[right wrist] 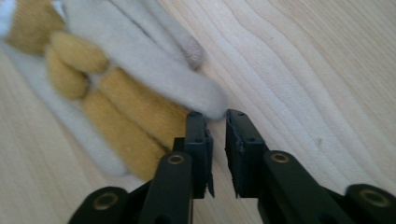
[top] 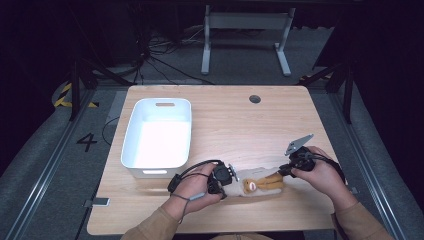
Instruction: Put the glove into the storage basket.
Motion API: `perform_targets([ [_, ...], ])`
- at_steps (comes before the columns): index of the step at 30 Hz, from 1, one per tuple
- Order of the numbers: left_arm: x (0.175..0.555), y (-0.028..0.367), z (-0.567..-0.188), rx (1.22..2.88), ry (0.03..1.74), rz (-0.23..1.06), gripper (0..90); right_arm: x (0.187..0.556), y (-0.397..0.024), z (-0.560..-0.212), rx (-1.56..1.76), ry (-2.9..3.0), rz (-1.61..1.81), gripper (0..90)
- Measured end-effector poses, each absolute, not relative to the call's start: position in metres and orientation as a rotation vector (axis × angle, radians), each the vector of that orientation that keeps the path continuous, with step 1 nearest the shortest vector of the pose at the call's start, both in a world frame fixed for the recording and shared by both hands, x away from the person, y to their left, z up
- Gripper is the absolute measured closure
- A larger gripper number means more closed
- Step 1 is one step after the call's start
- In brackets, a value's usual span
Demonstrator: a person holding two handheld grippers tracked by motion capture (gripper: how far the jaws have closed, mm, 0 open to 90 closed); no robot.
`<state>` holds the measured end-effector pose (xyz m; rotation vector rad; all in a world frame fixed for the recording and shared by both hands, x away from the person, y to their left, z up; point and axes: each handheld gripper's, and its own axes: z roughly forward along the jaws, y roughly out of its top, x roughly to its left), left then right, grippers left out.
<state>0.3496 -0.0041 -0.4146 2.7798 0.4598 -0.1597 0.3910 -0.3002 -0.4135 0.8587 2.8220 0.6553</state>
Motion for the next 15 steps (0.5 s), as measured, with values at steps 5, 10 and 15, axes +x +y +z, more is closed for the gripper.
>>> perform_targets([
  [5, 0.351, 0.001, -0.412, 2.798, 0.463, -0.221, 81.8, 0.392, -0.304, -0.413, 0.826, 2.810, 0.610, 76.5],
  [10, 0.352, 0.009, -0.400, 2.764, 0.479, -0.212, 77.8, 0.388, -0.308, -0.406, 0.846, 2.783, 0.646, 83.4],
  [15, 0.356, 0.014, -0.388, 2.716, 0.501, -0.175, 74.2, 0.384, -0.312, -0.401, 0.857, 2.767, 0.671, 84.5],
])
